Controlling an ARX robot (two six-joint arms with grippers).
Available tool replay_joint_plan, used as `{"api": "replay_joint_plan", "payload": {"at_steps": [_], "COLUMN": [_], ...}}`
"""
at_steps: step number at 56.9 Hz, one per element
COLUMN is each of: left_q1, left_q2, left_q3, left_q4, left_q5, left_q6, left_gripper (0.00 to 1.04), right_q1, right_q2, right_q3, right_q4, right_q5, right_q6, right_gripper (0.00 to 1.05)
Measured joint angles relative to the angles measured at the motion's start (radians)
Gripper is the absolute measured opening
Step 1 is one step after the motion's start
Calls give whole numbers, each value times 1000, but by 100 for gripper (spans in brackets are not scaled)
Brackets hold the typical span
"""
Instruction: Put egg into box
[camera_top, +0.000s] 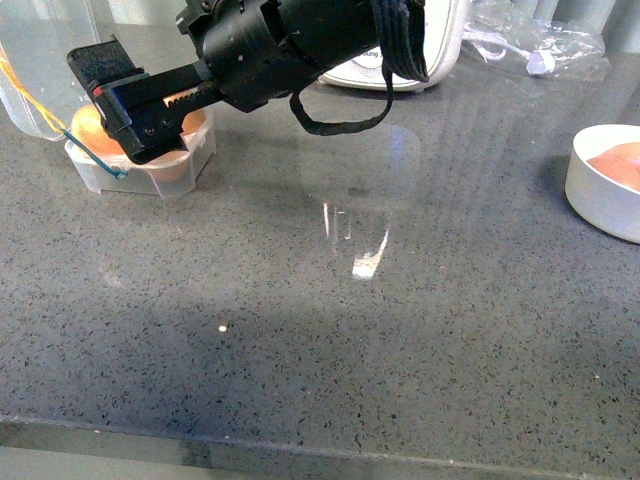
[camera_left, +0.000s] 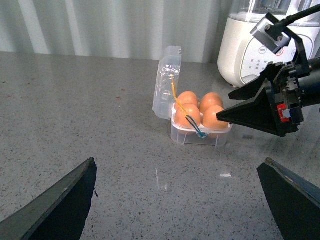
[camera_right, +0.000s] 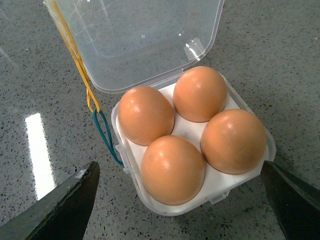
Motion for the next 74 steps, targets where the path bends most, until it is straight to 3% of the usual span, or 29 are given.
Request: {"api": "replay_joint_plan", "payload": {"at_steps": [9,17,30,52,74], "left_q1": [0,0,0,0,0], "left_q2": [0,0,0,0,0], "left_q3": [0,0,0,0,0], "left_q4": [0,0,0,0,0], "left_q5": [0,0,0,0,0], "left_q6": [0,0,0,0,0], "left_gripper": [98,98,98,98,98], "right_q1": [-55,-177,-367,-612,-737], "right_q2": [-160,-336,-493,-815,-1089], "right_q3": [-140,-304,-500,-819,-999], "right_q4": [112,182,252,364,404], "right_q5": [13,165,290,325,383], "right_q6": [50,102,182,219,105], "right_gripper": [97,97,97,97,97]}}
